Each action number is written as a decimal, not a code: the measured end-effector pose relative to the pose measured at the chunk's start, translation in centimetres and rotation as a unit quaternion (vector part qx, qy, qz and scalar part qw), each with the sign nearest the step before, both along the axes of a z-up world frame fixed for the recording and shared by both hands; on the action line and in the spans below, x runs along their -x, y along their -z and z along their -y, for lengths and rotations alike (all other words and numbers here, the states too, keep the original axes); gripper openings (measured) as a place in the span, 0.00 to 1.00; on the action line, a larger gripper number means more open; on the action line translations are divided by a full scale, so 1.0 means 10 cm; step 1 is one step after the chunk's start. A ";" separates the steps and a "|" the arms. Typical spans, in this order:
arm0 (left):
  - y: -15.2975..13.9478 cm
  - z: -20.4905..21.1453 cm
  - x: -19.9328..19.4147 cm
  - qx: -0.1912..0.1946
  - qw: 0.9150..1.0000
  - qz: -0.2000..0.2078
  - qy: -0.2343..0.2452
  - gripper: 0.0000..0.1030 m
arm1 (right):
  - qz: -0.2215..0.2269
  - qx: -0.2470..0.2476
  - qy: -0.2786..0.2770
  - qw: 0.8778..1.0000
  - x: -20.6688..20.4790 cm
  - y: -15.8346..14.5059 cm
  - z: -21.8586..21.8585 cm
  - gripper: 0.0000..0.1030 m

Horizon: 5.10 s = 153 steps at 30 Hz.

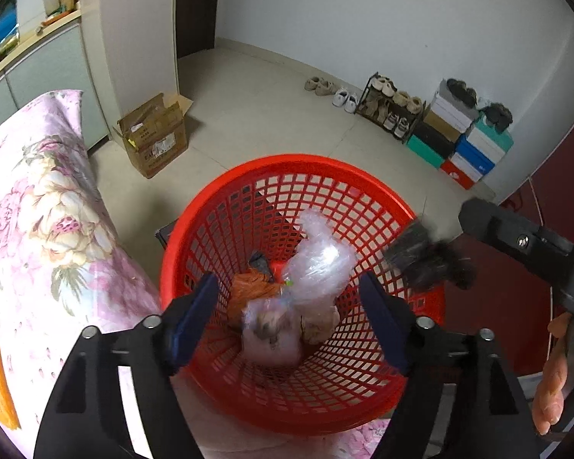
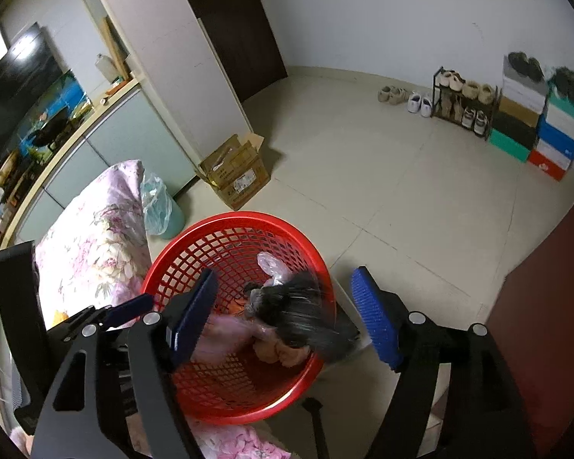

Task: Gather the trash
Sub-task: 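Open both grippers to drop the packet and bag into the basket, then move both grippers back over the trash on the bed, then grasp the green-yellow scrubber with the left gripper, then grasp the black-and-orange cloth with the right gripper while the left gripper holds the scrubber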

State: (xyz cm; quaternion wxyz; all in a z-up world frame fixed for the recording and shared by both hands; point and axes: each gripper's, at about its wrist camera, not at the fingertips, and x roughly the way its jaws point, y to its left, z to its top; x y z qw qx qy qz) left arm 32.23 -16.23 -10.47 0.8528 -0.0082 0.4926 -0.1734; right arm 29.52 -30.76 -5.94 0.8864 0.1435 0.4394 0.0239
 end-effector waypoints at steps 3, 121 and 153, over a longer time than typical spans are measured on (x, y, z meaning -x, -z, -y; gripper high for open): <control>-0.05 -0.05 0.02 -0.001 1.000 0.004 -0.006 0.77 | 0.006 -0.002 0.002 1.000 0.05 -0.04 0.02 0.68; -0.28 -4.33 1.74 -0.008 0.948 0.084 -0.306 0.25 | 0.082 0.040 -0.273 0.958 0.99 -0.23 -2.67 0.77; -0.72 -4.67 2.78 0.006 0.896 0.165 -0.412 0.23 | 0.043 0.029 -0.397 0.916 0.46 -0.12 -4.33 0.84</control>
